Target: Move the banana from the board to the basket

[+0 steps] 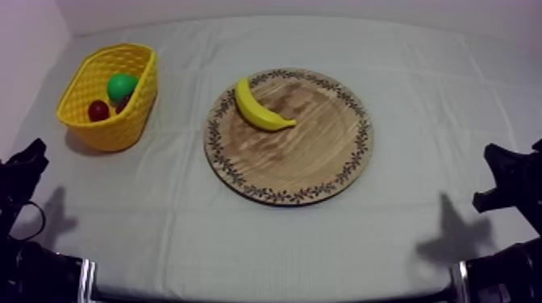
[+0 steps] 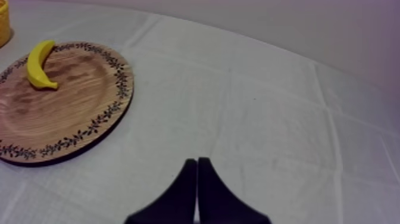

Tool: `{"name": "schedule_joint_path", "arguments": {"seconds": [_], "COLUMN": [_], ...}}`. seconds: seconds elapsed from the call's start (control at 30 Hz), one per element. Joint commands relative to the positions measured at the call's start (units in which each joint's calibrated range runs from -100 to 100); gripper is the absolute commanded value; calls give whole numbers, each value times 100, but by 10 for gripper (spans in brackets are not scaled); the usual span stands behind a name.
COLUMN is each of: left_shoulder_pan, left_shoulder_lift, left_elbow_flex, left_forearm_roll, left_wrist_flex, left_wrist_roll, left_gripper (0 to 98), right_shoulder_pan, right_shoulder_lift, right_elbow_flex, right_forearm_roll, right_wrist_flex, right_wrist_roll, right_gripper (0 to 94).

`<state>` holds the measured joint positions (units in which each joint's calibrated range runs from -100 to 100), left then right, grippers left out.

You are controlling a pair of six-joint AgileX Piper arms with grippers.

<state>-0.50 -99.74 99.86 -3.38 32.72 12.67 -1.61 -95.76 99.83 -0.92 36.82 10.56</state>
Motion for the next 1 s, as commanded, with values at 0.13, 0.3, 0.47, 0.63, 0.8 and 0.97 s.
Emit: {"name": "schedule_joint_path", "arguments": {"seconds": [0.13, 0.3, 0.47, 0.63, 0.8, 0.97], "left_shoulder_pan": [-32, -97, 40, 462, 794, 1126], "left_shoulder_lift": [0, 0, 0, -21, 176, 1258], "left_elbow_flex": [3, 3, 3, -44, -191, -398], "left_forearm_roll": [8, 8, 8, 25, 58, 275], "left_wrist_flex": [-6, -6, -6, 146, 394, -82], "left_wrist_roll": [-4, 8, -75, -71, 120, 110], "left_gripper": [1, 1, 1, 1, 1, 1], "right_shoulder_pan": [1, 1, 1, 1, 1, 1], "right_shoulder_lift": [0, 0, 0, 0, 0, 0], "right_elbow_flex": [5, 5, 5, 5, 5, 5], "right_forearm_roll": [-3, -3, -3, -3, -3, -3], "right_wrist_flex": [-5, -5, -5, -5, -5, -5], "right_wrist_roll": [2, 2, 0, 2, 2, 2], "right_gripper": [3, 3, 3, 3, 3, 3]}}
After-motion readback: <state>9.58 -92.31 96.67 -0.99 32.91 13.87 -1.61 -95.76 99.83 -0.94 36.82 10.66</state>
